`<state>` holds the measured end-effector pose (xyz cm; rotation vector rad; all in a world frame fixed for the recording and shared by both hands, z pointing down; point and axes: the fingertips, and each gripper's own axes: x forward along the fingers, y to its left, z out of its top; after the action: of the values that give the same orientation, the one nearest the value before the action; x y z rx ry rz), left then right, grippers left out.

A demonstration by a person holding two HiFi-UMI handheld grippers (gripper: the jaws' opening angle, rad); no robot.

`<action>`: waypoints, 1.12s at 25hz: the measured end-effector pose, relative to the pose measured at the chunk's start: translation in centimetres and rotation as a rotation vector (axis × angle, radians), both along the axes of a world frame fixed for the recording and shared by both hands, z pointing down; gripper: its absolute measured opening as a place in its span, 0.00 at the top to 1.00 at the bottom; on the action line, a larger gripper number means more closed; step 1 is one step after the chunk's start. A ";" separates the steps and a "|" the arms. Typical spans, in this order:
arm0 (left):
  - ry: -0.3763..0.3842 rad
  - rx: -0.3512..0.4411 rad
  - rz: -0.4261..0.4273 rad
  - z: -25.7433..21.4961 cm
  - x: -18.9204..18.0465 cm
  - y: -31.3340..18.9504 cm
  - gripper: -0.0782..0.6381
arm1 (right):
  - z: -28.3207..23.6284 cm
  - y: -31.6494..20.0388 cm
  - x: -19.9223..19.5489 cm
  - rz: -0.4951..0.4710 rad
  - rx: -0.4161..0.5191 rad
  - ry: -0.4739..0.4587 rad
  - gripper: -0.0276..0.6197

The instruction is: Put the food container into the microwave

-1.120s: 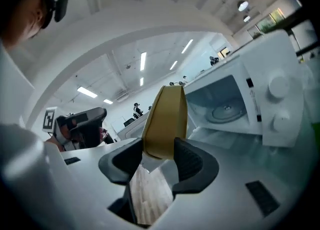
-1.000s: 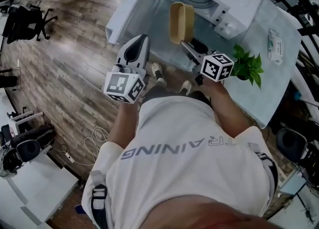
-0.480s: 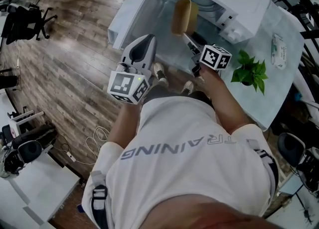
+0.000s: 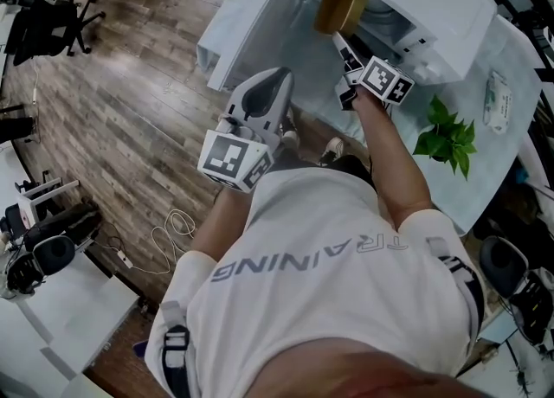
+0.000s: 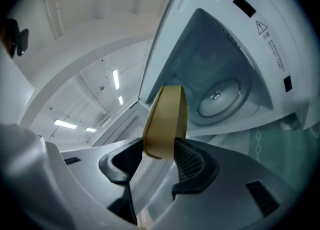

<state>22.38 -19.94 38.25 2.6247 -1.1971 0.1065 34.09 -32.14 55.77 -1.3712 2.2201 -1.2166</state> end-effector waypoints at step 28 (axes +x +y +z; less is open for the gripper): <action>0.034 -0.038 -0.011 0.6 -0.6 -3.8 0.83 | 2.2 -10.7 6.2 0.328 0.013 -0.040 0.63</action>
<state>21.83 -23.73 38.89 2.5768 -1.1863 0.0806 40.31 -42.87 58.01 -1.6117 1.8766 -1.0991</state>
